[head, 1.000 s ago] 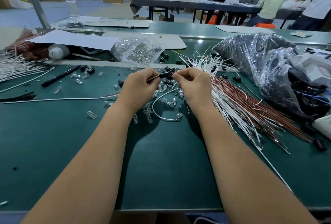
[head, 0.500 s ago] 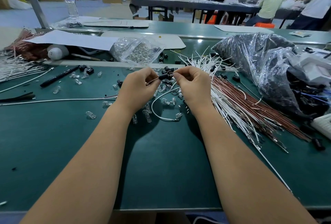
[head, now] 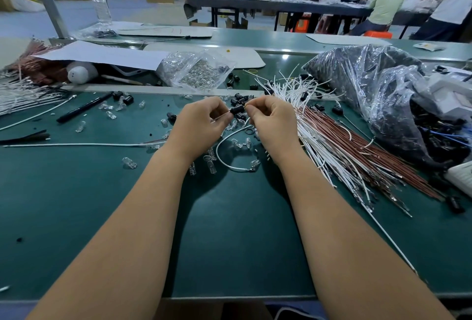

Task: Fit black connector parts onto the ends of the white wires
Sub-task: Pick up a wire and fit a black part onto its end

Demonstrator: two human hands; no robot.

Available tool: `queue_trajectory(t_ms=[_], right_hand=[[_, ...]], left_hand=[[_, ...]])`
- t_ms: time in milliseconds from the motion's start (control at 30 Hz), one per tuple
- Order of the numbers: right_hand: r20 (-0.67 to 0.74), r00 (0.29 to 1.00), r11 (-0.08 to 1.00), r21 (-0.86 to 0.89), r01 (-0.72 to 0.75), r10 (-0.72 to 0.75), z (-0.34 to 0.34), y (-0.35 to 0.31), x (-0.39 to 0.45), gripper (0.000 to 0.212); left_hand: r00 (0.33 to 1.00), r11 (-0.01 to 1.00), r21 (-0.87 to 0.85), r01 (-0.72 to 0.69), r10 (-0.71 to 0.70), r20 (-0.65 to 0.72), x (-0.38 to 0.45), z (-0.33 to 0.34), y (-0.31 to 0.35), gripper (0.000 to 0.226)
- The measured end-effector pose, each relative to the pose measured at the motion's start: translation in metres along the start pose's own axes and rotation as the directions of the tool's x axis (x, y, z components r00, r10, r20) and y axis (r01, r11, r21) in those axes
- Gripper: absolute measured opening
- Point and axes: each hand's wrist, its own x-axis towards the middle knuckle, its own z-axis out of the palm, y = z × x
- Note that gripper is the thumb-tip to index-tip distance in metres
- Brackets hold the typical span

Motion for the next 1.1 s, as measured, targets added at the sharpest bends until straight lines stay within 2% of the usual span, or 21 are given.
queue_trajectory(t_ms=[300,433,667,833,1000,1100], right_hand=[[-0.036,0.999,0.999,-0.037,0.013,-0.015,0.002,-0.001,-0.001,0.009],[-0.041,0.999,0.998,-0.059,0.028,-0.03,0.004,-0.004,-0.004,0.013],[-0.051,0.987,0.98,-0.136,0.145,-0.153,0.009,-0.008,-0.01,0.021],[-0.081,0.985,0.981,-0.129,0.145,-0.156,0.008,-0.008,-0.009,0.017],[-0.073,0.988,0.982,-0.139,0.129,-0.14,0.005,-0.006,-0.005,0.013],[-0.07,0.987,0.978,-0.162,0.13,-0.143,0.004,-0.005,-0.004,0.012]], left_hand=[[0.999,0.986,-0.159,0.048,-0.049,-0.006,-0.002,0.001,0.008,0.008],[0.998,0.986,-0.16,0.056,-0.06,-0.022,-0.001,0.001,0.008,0.008],[0.988,0.986,-0.14,0.095,-0.11,-0.104,0.003,0.003,0.002,0.008],[0.99,0.96,-0.253,0.124,-0.136,-0.029,0.005,0.002,0.007,0.002],[0.99,0.932,-0.335,0.14,-0.13,0.052,0.007,-0.001,0.009,0.008],[0.989,0.929,-0.352,0.118,-0.142,-0.043,0.007,-0.003,0.008,0.011]])
